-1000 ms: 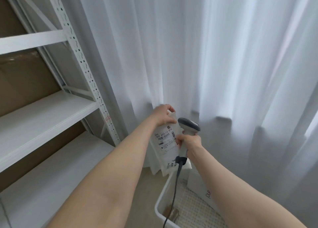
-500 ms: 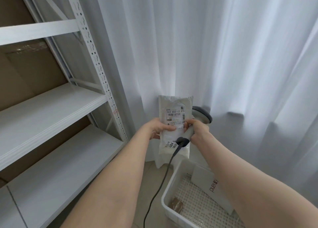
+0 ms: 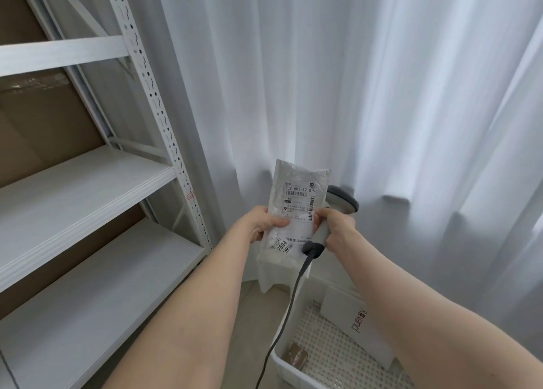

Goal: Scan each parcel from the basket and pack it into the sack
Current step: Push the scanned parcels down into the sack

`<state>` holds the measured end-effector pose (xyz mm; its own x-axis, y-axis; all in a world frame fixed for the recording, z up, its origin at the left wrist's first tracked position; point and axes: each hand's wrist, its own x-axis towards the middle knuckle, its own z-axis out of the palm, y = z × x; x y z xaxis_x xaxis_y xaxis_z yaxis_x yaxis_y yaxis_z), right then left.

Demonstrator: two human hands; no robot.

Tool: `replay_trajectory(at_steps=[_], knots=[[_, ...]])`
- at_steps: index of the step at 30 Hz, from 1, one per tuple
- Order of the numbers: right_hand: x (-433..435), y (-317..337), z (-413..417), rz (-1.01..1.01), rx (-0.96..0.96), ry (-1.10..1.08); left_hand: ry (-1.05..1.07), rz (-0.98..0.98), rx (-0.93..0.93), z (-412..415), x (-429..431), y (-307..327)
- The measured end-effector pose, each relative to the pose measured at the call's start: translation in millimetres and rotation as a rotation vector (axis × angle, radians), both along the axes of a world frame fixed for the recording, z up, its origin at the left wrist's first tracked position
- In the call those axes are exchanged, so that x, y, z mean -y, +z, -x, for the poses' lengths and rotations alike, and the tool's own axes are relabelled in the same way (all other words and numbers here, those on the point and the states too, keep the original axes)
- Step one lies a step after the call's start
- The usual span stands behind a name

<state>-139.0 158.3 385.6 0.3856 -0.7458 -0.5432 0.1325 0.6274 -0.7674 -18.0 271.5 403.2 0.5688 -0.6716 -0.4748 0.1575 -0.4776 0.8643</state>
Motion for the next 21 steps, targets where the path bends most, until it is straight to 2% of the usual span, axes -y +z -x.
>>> replay_trajectory(at_steps=[4,9,21], knots=[[-2.0,1.9,5.6,0.048,0.018,0.033,0.174,0.066,0.106,-2.5,6.4,-7.9],[-7.1,1.5,13.2,0.089,0.06,0.101,0.377,0.008,0.227,-11.9,12.8,-23.0],[-17.8,8.4,24.0,0.258,-0.002,0.398,0.592,0.019,0.157,-27.5,-5.4,-35.9]])
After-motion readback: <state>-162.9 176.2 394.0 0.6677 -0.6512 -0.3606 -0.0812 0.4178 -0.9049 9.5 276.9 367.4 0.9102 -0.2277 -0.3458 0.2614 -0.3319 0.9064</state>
